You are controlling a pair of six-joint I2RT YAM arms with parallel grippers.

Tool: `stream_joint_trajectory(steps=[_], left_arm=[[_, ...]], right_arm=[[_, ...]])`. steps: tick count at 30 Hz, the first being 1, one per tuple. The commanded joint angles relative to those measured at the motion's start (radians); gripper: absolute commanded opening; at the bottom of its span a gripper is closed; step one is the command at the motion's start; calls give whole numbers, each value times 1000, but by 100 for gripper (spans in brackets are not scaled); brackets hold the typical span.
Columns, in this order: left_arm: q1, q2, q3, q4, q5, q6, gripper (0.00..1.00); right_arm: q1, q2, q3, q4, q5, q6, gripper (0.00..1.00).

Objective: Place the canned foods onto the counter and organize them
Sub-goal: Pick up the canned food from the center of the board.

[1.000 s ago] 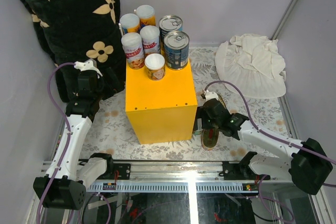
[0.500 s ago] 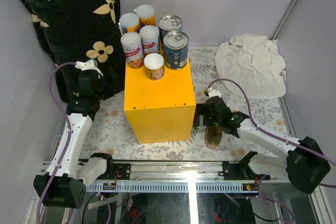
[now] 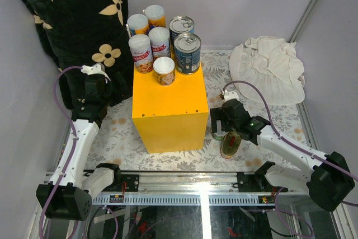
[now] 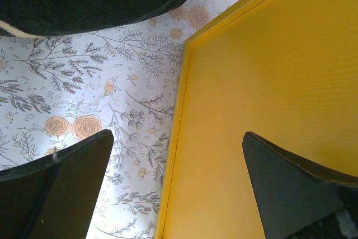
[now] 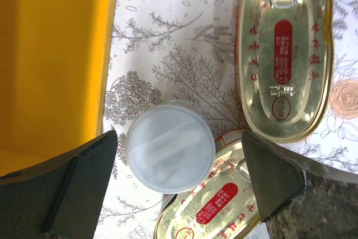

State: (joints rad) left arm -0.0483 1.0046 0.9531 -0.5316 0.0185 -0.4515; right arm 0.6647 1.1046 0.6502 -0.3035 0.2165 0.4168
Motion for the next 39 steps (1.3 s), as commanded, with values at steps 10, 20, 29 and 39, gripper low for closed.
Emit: stream_joint_trajectory(steps=[10,20,29,39], left_arm=[[7,16,7,30,18,13,100],[8,21,9,30,23,13,100],[7,17,9,30,26,15,100],[8,1,7,30,32,23,100]], right_arm=[[-1,36,52,-3,-45,-66,99],[37,67,27,9,-51,-40,99],[44,89,23,0,-18,0,91],[44,1,67,-32,-7,-1,50]])
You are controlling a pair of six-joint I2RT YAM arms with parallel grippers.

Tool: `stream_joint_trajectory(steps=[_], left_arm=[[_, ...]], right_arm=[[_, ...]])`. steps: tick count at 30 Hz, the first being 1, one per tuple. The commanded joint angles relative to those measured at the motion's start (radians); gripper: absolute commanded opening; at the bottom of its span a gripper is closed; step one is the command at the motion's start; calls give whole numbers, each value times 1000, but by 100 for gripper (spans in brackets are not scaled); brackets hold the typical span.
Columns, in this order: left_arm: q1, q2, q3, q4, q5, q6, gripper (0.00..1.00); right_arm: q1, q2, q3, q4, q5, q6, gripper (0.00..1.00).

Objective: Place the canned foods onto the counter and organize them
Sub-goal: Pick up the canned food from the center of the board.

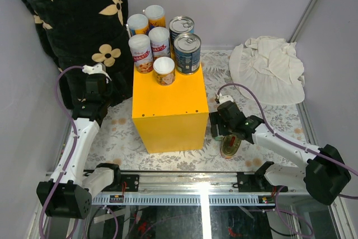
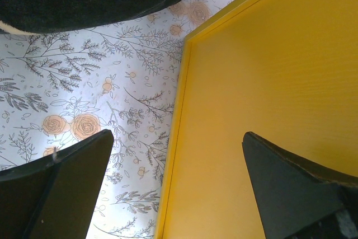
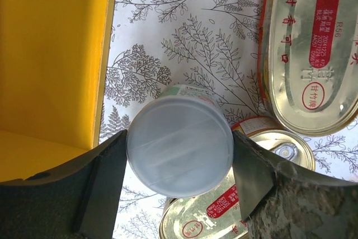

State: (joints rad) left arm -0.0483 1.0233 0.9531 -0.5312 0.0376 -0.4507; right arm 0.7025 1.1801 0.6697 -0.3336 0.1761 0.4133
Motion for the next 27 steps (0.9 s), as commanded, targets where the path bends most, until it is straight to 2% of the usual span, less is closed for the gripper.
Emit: stream_joint_trajectory(steps=[1,6,10,18,23,27], left_arm=[[8,-19,6,30,13,24,100],[8,-27,7,30,15,25,100],[8,-24,14,31,23,26,100],[8,-27,30,36,37,22,100],[10,-33,30,38,43,24,100],[10,-35,29,39,44,26,100]], right_arm=[[6,-92,57,-7,41,3,47],[7,-164,157,-85,53,-17,42],[6,-199,306,-194,50,-52,36],[6,-172,811,-515,28,-158,34],[6,-128,1032,-586,11,-210,33],[7,-89,1159,-574,-57,-231,33]])
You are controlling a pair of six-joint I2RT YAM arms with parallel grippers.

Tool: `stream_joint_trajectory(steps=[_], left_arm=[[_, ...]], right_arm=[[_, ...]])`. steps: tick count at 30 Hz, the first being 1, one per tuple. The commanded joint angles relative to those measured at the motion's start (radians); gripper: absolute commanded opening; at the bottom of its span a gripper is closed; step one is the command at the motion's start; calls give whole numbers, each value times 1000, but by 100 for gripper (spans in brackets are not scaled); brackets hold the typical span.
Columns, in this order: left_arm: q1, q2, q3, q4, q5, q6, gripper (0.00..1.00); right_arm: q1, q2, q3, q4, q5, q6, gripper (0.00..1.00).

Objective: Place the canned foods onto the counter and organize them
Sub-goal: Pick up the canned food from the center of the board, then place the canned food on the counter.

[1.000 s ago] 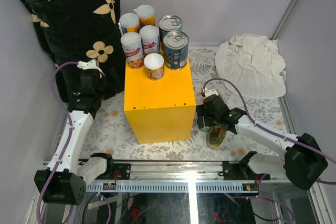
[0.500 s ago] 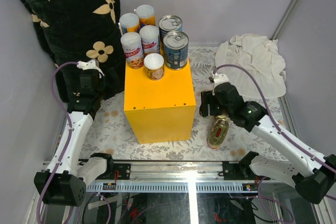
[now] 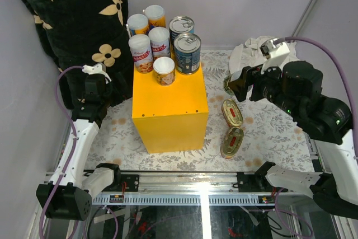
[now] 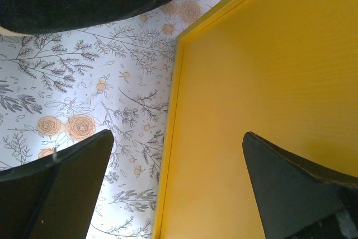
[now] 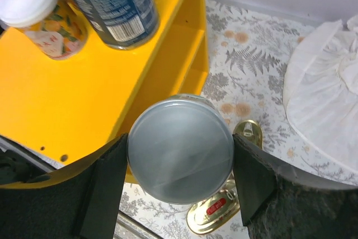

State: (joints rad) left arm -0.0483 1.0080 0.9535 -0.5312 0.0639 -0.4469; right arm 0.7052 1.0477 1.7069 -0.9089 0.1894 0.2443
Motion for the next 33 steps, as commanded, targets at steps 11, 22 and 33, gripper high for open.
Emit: stream_joint_trajectory(steps=[11,22,33], left_arm=[[15,-32,17,39,5,21,100],[23,-23,16,39,1,21,100],[26,-38,3,39,18,18,100]], right_arm=[[93,244,348,56,-283,-107,27],[231,394,440,117,-301,-149,29],[358,537,558,124,-296,-193,32]])
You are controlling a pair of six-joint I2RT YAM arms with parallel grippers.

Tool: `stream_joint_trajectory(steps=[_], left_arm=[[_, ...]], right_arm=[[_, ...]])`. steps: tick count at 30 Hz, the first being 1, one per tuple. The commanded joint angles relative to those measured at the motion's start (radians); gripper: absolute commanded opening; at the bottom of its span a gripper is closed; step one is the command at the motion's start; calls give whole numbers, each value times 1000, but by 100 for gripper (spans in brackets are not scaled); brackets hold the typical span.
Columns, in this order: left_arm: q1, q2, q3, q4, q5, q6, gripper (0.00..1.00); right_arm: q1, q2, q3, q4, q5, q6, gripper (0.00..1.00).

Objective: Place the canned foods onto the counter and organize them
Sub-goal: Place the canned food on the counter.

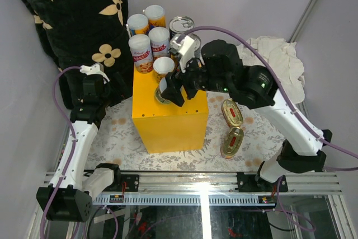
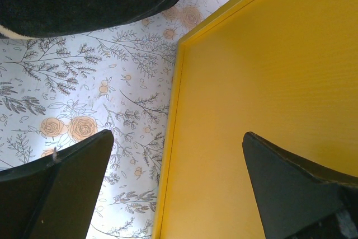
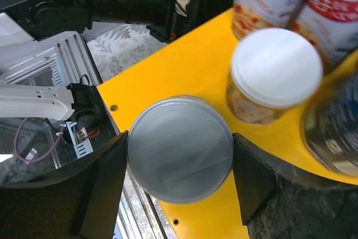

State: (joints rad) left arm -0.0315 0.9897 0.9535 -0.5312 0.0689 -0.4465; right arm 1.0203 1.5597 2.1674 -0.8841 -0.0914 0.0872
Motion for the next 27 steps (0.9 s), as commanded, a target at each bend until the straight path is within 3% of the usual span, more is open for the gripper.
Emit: stream_joint_trajectory(steps=[1,8,11,18,19,27], left_arm=[[9,-22,4,39,15,19,100],[9,-43,1,38,20,21,100],[9,-55,-5,39,22,23,100],[10,-60,-1,37,19,28,100],[10,-60,-1,37,17,28,100],[10,-64,-6,33,5,22,100]], right_arm=[[50,39,116,92,-15,-38,32],[68,173,234,52,-45,-55,35],[68,204,268,34,-39,-80,44],[68,219,252,52,-40,-102,97],[68,220,248,57,-37,-105,100],[68,190,253,156,36,-127,100]])
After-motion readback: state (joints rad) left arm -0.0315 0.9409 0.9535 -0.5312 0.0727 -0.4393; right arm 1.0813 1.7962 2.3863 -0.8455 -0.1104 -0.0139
